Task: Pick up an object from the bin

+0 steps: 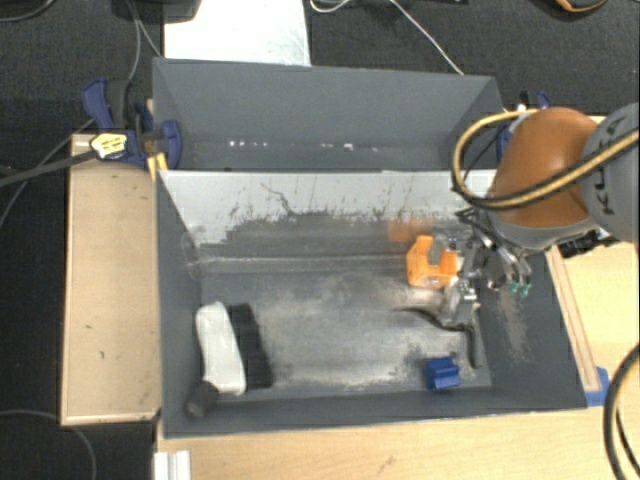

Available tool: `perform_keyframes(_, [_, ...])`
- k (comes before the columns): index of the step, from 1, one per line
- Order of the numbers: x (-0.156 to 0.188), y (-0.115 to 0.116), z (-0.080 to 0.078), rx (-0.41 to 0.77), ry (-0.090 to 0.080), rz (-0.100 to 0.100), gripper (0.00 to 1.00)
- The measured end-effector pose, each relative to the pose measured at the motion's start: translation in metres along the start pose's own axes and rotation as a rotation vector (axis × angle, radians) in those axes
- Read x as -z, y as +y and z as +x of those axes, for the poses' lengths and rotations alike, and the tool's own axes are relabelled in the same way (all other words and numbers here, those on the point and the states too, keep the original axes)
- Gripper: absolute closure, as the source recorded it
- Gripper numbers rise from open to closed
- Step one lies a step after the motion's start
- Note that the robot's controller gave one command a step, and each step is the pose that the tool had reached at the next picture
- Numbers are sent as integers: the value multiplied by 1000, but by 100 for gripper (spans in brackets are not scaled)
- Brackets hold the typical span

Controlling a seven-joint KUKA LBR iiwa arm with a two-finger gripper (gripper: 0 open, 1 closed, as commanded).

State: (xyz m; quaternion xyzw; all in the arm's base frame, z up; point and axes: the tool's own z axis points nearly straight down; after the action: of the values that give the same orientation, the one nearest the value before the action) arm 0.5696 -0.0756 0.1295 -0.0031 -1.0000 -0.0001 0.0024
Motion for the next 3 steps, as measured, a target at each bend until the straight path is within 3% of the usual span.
perform_keyframes(1, [5, 0, -2, 3, -8, 1, 0])
perform_keyframes(2, [-61, 11, 17, -100, 2, -1, 0])
perform_keyframes(3, [-10, 7, 15, -149, -13, 0, 0])
